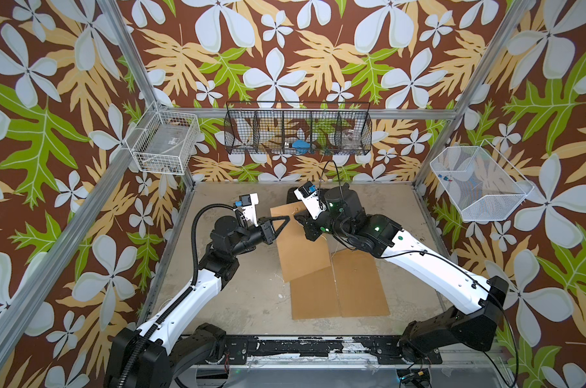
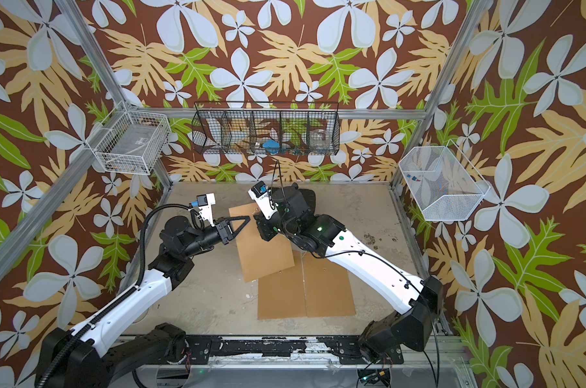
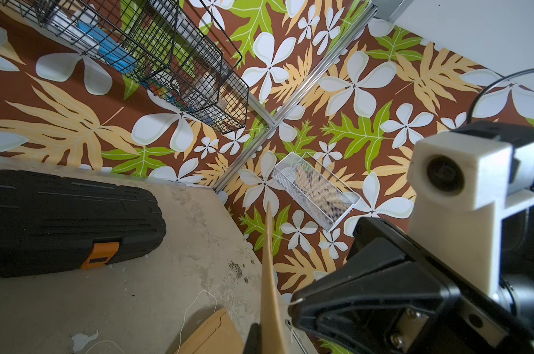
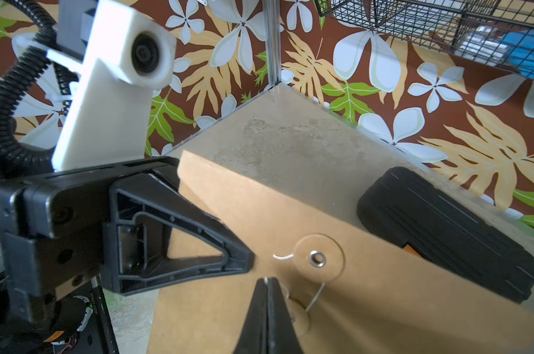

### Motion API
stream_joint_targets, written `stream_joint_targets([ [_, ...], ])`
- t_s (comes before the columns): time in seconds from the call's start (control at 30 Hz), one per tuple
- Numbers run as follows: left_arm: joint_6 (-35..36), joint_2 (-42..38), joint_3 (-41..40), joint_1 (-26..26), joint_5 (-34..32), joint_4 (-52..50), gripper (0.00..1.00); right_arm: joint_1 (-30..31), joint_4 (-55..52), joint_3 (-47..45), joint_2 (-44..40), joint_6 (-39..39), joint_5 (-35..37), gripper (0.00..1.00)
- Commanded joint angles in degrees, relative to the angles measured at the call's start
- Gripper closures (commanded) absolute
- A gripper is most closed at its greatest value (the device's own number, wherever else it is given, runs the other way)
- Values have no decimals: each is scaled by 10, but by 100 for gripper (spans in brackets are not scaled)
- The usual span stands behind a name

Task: Open the file bag

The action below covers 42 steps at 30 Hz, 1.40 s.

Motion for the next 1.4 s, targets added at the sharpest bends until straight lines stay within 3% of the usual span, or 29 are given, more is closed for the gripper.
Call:
stream_joint_targets([
  [0.0,-13,1,-1,1,-4,35,100,5,14,2,1,6,-13,100],
  [0.77,-42,24,17,0,-39,86,100,8,24,-59,-39,24,-7,100],
  [1.37,-25,23,43,1,-38,60,100,8,14,-108,-86,26,50,100],
])
